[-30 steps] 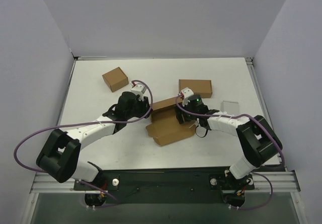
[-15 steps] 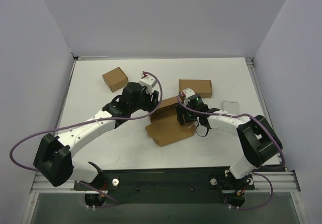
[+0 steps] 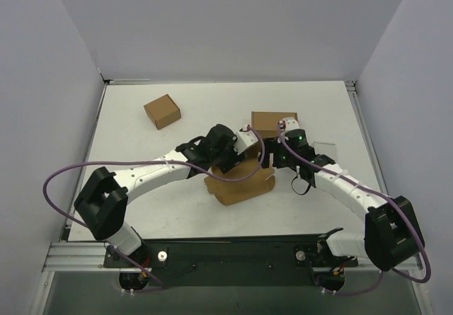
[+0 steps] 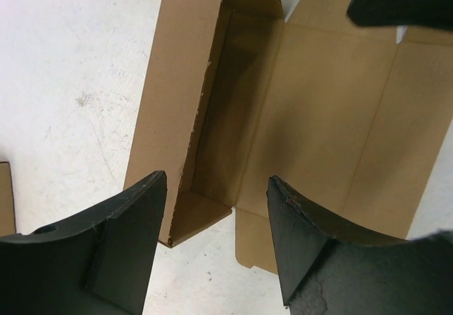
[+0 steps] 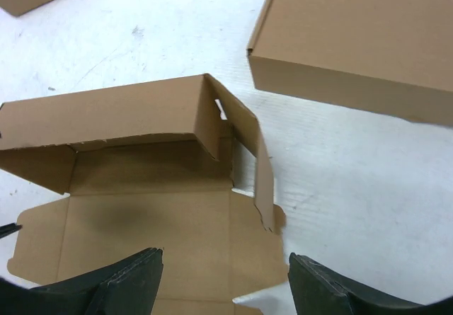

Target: Fold the paper box

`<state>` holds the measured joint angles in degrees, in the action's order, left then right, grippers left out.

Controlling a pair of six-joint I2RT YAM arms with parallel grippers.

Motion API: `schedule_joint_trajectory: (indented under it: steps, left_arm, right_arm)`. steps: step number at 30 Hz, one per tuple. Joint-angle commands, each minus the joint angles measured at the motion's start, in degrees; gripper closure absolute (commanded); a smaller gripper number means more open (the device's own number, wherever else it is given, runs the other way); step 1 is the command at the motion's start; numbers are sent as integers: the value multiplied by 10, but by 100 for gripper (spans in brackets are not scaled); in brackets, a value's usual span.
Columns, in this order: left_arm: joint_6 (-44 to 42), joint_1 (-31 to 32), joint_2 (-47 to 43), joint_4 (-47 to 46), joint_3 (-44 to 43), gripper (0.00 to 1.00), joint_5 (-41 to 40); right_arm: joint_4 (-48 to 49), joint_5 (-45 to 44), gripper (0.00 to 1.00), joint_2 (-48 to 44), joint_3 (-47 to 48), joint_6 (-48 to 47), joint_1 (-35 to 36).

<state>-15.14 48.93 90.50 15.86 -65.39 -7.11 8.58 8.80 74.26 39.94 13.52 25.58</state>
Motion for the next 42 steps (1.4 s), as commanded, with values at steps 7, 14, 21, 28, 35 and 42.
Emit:
schedule_joint_trajectory:
  steps: [7, 14, 21, 28, 35, 42]
  left_arm:
    - [-93, 14, 59, -86, -19, 32, -70]
    - [-139, 31, 88, -150, -1, 50, -114]
    - [-173, 36, 109, -209, 25, 68, -143]
    - [-197, 46, 104, -262, 60, 65, -163]
    - [-215, 50, 109, -296, 69, 62, -185]
    - [-261, 61, 121, -372, 100, 71, -223]
  right_arm:
    - [-83, -28, 28, -124, -40, 103, -20]
    - [-124, -46, 28, -167, -54, 113, -20]
    - [-173, -43, 28, -192, -29, 120, -21]
    - [-211, -42, 28, -225, -12, 118, -22]
    - [-222, -45, 28, -242, -18, 119, -22]
    - [-230, -48, 28, -244, -14, 119, -22]
